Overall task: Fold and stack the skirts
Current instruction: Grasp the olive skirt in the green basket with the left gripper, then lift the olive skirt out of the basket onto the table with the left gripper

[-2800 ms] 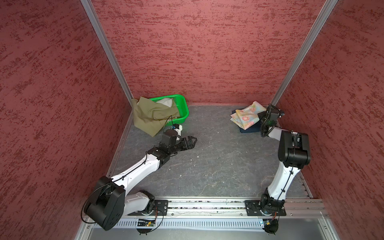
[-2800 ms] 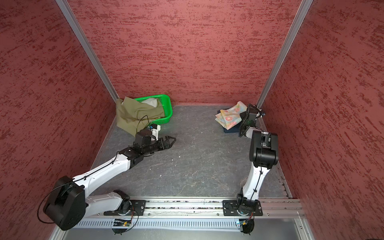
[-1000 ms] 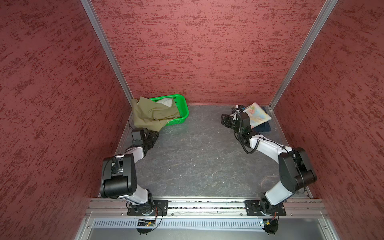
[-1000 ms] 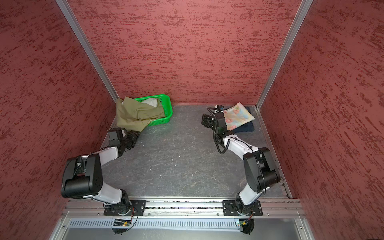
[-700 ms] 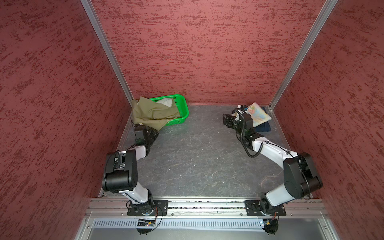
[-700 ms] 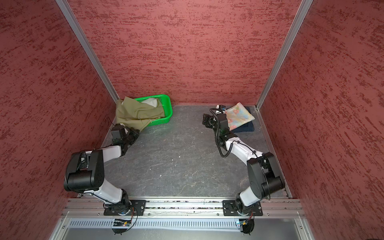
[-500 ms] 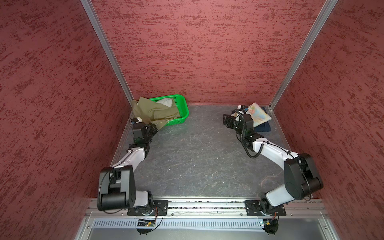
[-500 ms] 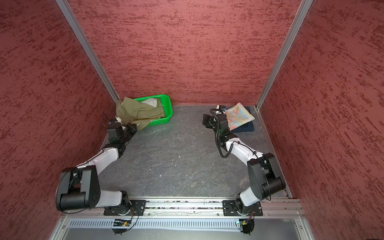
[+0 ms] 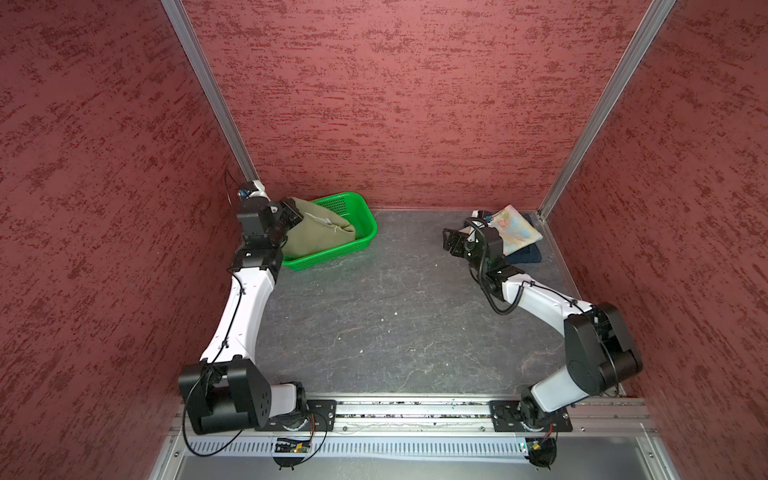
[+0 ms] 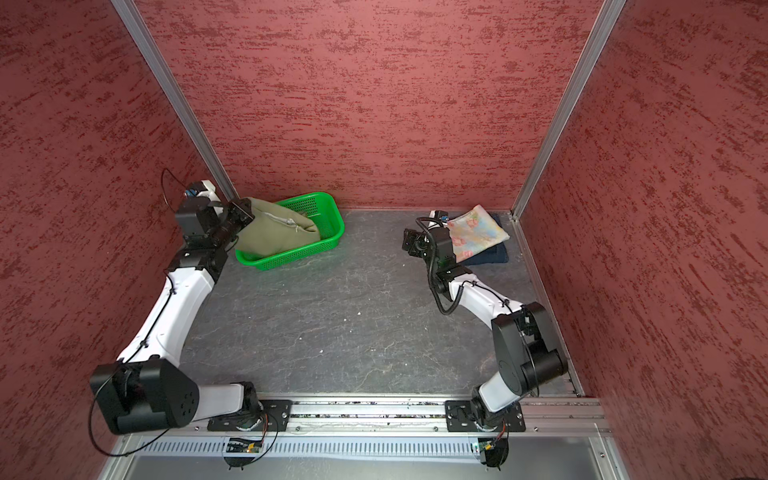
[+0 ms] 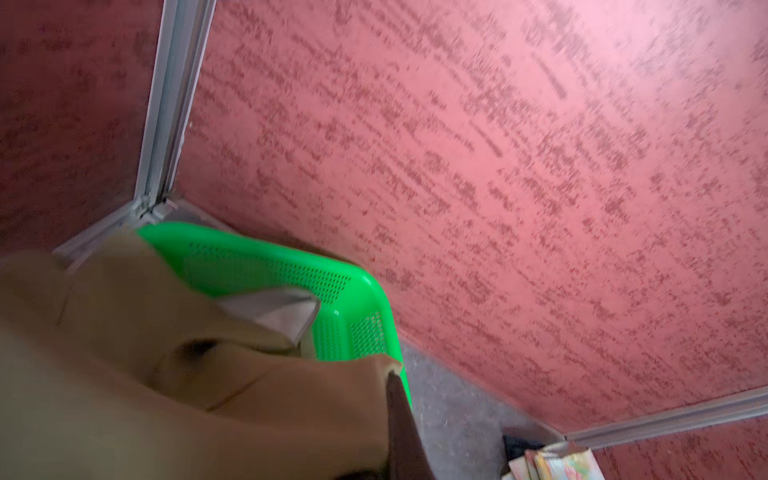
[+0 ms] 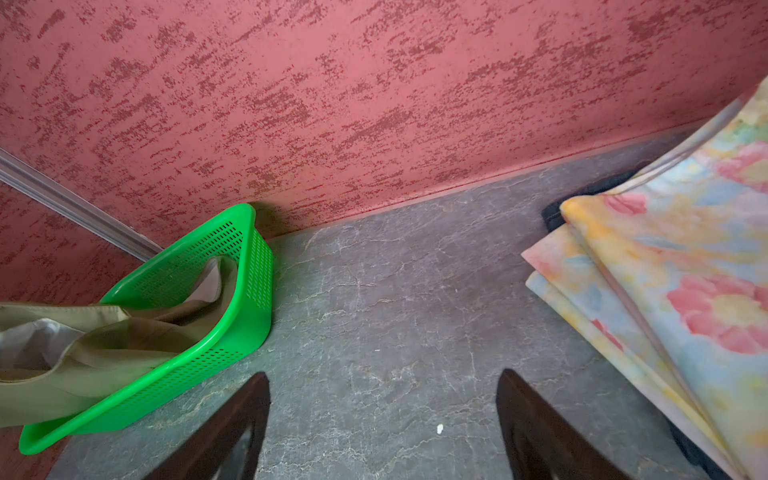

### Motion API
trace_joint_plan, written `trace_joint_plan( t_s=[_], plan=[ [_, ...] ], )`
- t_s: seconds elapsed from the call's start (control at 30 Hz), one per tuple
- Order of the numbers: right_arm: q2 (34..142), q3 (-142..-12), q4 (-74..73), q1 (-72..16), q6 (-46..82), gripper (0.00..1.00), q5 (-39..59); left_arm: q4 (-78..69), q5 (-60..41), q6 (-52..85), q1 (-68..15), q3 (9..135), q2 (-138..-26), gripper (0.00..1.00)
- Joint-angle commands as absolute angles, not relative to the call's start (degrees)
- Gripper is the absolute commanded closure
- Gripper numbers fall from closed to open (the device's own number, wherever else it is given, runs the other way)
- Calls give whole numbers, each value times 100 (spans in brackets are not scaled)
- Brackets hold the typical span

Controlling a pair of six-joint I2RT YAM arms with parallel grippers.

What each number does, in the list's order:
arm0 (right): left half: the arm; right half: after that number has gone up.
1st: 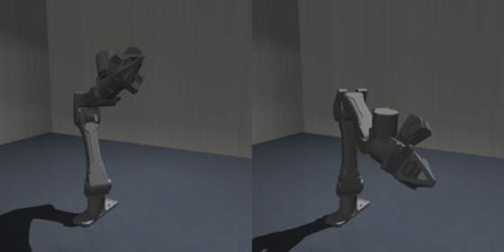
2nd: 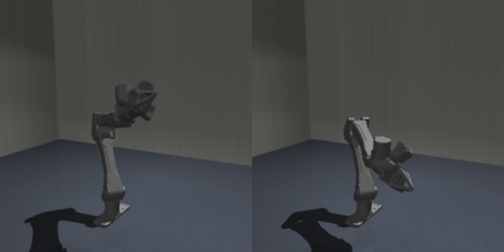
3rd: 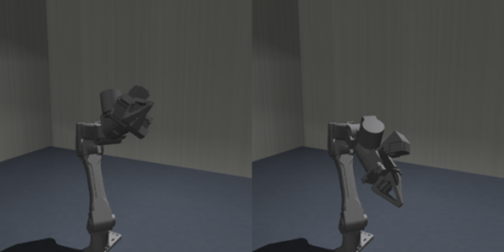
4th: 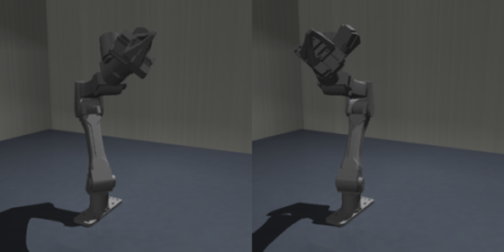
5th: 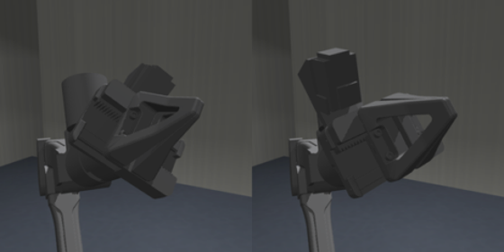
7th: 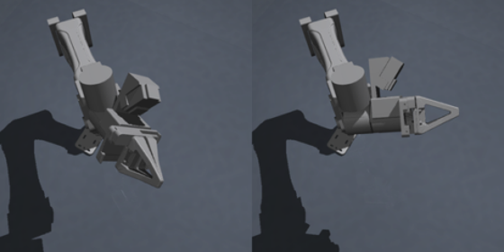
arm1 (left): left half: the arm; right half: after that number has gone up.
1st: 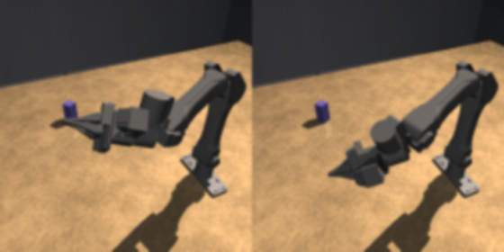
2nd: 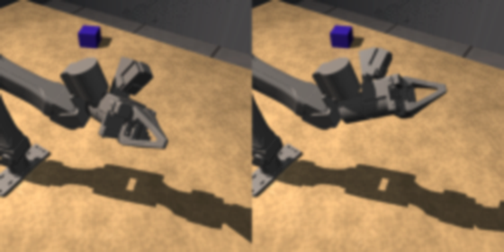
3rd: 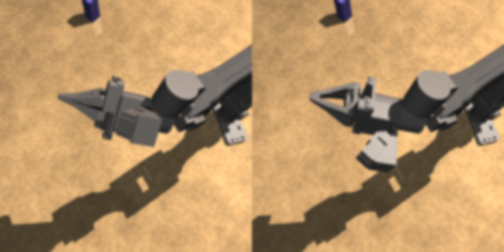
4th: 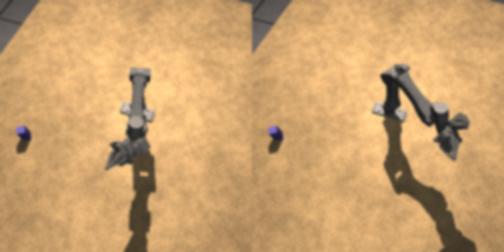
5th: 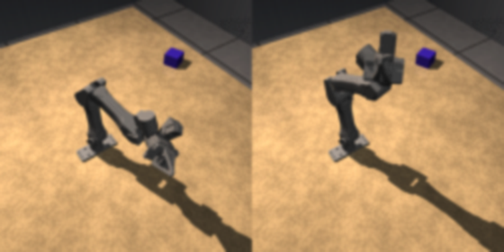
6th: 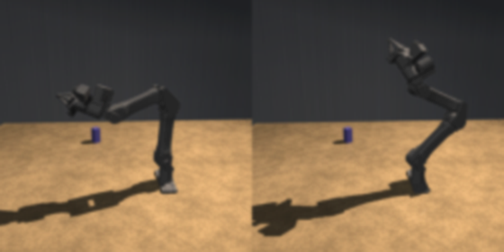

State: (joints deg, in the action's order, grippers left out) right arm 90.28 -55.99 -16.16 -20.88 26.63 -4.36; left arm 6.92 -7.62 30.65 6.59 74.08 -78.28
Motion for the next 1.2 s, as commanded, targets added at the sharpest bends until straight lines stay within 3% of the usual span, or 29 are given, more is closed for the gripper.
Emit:
trace_joint_plan(
  t_s=[0.0, 0.23, 0.5, 0.77, 0.93, 1.07, 1.17],
  plan=[
    [9179, -5921, -1523, -2126, 2694, 14, -319, 1068, -858, 2608, 690, 8268, -8211, 100],
    [9208, -6144, -1401, -2153, 2628, 13, -191, 1653, -1177, 2391, 673, 10220, -9217, 100],
    [8746, -6102, -1180, -2153, 2531, 12, -398, 2467, -1432, 2041, 148, 11884, -9309, 100],
    [7886, -6096, -932, -2154, 2429, 5, -411, 2744, -1761, 1940, -668, 12230, -8615, 100],
    [7178, -6180, -330, -2158, 2147, 2, -683, 2995, -1507, 1653, -1905, 12093, -8087, 100],
    [6720, -6249, 218, -2095, 2068, 2, -1096, 2893, -960, 1389, -3199, 11391, -7453, 100],
    [6595, -6387, 795, -1912, 2183, 2, -1265, 2747, -795, 1533, -3631, 10734, -7138, 100]
  ],
)
